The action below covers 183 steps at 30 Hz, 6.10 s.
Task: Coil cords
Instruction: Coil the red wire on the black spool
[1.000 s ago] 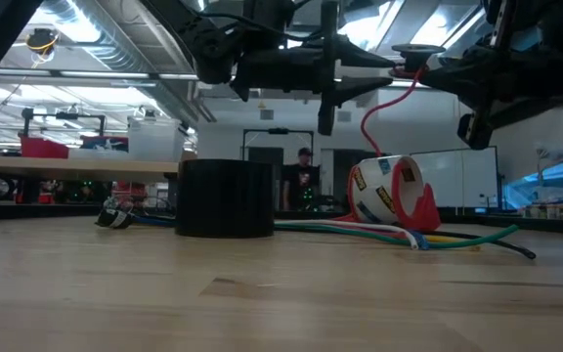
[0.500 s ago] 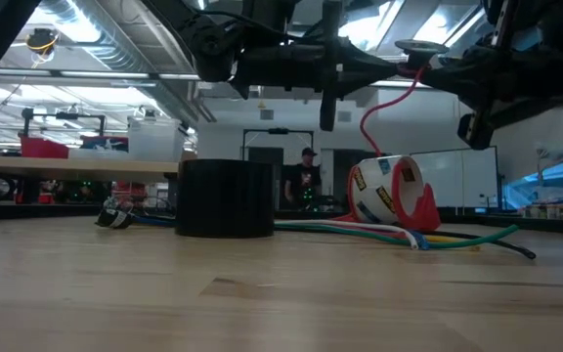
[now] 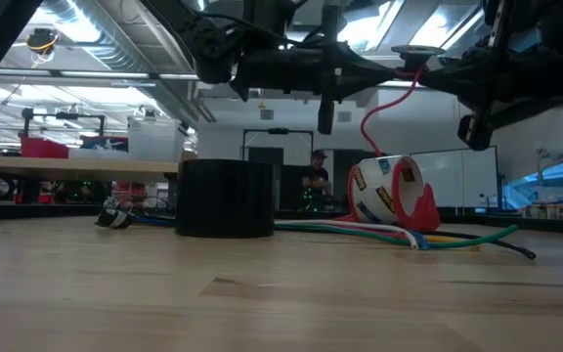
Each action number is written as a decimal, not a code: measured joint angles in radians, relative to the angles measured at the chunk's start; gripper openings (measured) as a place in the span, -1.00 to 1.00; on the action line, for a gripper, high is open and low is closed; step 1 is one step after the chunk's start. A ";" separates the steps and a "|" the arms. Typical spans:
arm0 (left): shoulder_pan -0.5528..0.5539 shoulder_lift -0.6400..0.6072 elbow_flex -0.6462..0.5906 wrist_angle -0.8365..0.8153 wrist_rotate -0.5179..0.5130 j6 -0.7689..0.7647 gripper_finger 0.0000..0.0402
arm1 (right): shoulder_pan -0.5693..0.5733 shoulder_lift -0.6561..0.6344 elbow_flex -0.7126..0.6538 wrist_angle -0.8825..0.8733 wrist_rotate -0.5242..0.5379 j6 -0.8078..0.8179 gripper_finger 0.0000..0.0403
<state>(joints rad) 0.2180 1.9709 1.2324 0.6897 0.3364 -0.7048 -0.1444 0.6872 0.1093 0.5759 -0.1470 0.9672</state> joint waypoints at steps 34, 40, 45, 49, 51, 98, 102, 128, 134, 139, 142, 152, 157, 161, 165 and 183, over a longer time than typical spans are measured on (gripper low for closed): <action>0.107 -0.119 -0.001 -0.337 0.313 0.136 -1.00 | 0.000 -0.224 0.001 -0.274 0.062 -0.040 -0.54; 0.072 -0.121 -0.001 -0.345 0.316 0.210 -1.00 | 0.000 -0.258 0.001 -0.296 0.136 -0.079 -0.54; 0.041 -0.121 -0.001 -0.337 0.304 0.294 -1.00 | 0.000 -0.206 0.001 -0.269 0.078 -0.079 -0.54; 0.024 -0.121 -0.001 -0.334 0.278 0.313 -1.00 | 0.000 -0.142 0.001 -0.188 0.028 -0.079 -0.54; 0.018 -0.121 -0.001 -0.335 0.270 0.317 -1.00 | 0.000 -0.108 0.001 -0.146 0.023 -0.081 -0.54; 0.016 -0.121 0.000 -0.307 0.224 0.263 -1.00 | 0.001 0.271 0.001 0.298 -0.074 -0.086 -0.95; 0.030 -0.121 0.000 -0.313 0.224 0.245 -1.00 | 0.000 0.271 0.001 0.298 -0.070 -0.078 -0.92; 0.226 -0.121 0.000 -0.334 0.481 0.140 -0.65 | 0.000 0.269 0.003 0.367 0.342 -0.122 -0.98; 0.110 -0.121 0.000 -0.433 0.384 0.353 -0.65 | 0.000 0.269 0.003 0.415 0.365 -0.139 -0.99; 0.035 -0.121 0.000 -0.460 0.176 0.480 -0.51 | 0.000 0.269 0.003 0.417 0.365 -0.139 -0.99; 0.004 -0.121 0.000 -0.474 -0.025 0.539 -0.35 | 0.000 0.269 0.003 0.417 0.364 -0.138 -0.99; -0.077 -0.120 0.000 -0.500 -0.297 0.700 -0.10 | 0.000 0.269 0.002 0.434 0.373 -0.139 -0.99; -0.105 -0.093 0.000 -0.482 -0.385 0.767 -0.15 | 0.000 0.269 0.002 0.489 0.373 -0.139 -0.99; -0.108 -0.048 0.000 -0.449 -0.439 0.762 -0.18 | 0.000 0.270 0.002 0.514 0.356 -0.139 -0.99; -0.108 -0.002 -0.001 -0.395 -0.455 0.761 -0.20 | 0.000 0.270 0.002 0.521 0.345 -0.137 -0.99; -0.092 0.021 0.000 -0.340 -0.509 0.708 -0.29 | 0.000 0.270 0.002 0.535 0.338 -0.135 -0.99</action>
<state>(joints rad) 0.1261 1.9919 1.2324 0.3501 -0.1726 0.0031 -0.1444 0.9569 0.1112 1.1108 0.1905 0.8319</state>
